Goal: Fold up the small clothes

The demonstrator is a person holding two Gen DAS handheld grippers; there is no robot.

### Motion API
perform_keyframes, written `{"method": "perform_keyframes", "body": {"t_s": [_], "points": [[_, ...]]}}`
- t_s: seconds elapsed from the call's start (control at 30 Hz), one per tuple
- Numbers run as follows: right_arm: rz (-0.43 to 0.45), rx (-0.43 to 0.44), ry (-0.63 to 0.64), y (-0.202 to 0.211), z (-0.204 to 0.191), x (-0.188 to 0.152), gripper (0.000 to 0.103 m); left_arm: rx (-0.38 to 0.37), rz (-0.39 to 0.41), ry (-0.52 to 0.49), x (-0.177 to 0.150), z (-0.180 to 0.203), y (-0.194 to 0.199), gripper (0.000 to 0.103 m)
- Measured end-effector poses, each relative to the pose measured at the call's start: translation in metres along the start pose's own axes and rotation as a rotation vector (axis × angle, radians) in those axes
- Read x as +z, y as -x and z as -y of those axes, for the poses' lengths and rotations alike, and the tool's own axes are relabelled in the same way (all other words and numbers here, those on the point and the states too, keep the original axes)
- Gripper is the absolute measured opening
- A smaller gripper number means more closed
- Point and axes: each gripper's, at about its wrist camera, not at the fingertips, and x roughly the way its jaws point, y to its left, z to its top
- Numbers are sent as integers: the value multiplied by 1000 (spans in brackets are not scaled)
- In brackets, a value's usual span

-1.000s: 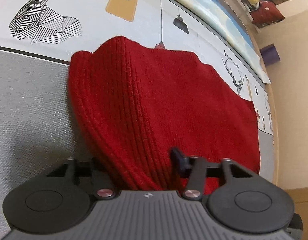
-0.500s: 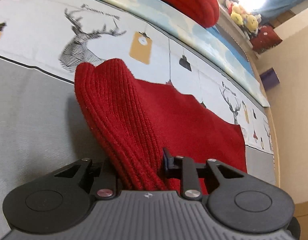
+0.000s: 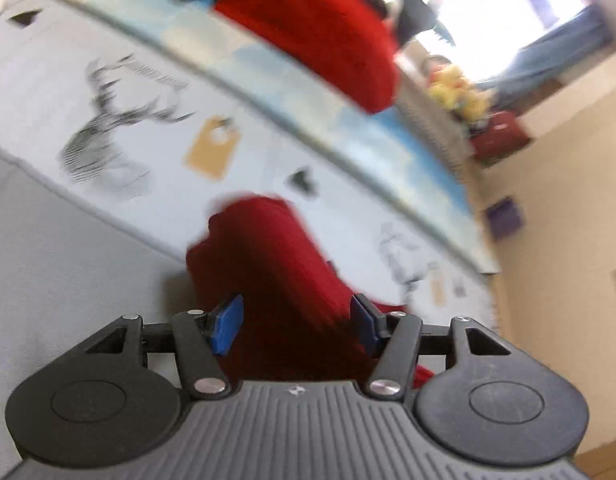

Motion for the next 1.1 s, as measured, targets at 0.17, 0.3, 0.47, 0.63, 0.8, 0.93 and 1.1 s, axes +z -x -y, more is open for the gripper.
{"method": "perform_keyframes", "body": {"t_s": [0.17, 0.3, 0.47, 0.63, 0.8, 0.93, 1.1], "points": [[-38, -280, -395, 19, 104, -30, 13, 16, -99, -172, -16, 40, -29, 63], [-95, -374, -559, 25, 158, -50, 0, 61, -160, -318, -37, 65, -49, 63], [-19, -284, -615, 33, 174, -37, 6, 76, -198, -360, -52, 72, -65, 63], [49, -254, -636, 36, 181, -27, 64, 103, -243, -381, -62, 70, -80, 64], [-55, -186, -546, 5, 189, -22, 75, 98, -266, -419, -67, 76, -84, 67], [-139, -182, -461, -22, 186, -27, 84, 100, -278, -446, -70, 76, -84, 68], [-134, -161, -414, -23, 167, -25, 49, 108, -276, -476, -69, 72, -75, 68]]}}
